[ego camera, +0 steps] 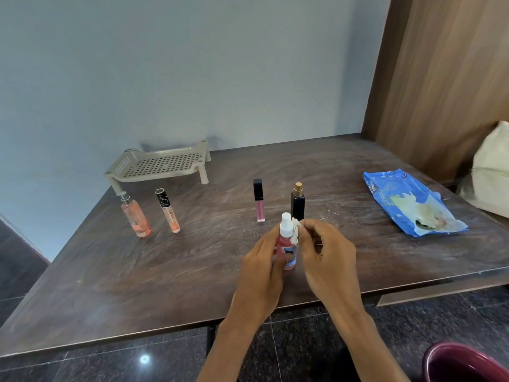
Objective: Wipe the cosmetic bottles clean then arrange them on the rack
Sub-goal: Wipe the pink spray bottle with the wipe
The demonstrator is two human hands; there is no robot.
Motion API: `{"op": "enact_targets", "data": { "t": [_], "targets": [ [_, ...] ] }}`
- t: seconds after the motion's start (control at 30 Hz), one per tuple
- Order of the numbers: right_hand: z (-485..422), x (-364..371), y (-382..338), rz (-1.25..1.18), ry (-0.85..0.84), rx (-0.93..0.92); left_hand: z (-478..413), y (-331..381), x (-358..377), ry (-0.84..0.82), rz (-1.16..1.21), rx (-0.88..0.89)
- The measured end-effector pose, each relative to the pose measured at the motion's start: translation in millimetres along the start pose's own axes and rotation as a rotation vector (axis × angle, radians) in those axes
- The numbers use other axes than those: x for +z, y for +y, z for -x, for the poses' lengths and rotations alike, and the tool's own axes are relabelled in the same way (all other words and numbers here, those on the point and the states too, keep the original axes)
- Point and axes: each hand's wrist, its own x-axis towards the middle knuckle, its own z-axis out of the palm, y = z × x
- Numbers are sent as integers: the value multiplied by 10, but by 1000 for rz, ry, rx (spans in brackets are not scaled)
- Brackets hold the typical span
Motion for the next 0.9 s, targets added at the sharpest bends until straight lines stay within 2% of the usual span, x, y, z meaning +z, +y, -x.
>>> {"op": "enact_targets", "data": {
  "t": [0.2,0.47,0.67,0.9],
  "targets": [
    [-139,-20,-170,-78,32,-16,6,48,-19,-52,37,-5],
    [-49,-14,-37,62,-12,-38,-35,13,-13,-134,58,-71],
    [-163,-39,-178,-73,18,-41,-10,68,-56,-153,95,-22],
    [-60,-69,7,78,-55,-65,-29,-36,-12,-208,110,-36]
  ]
}}
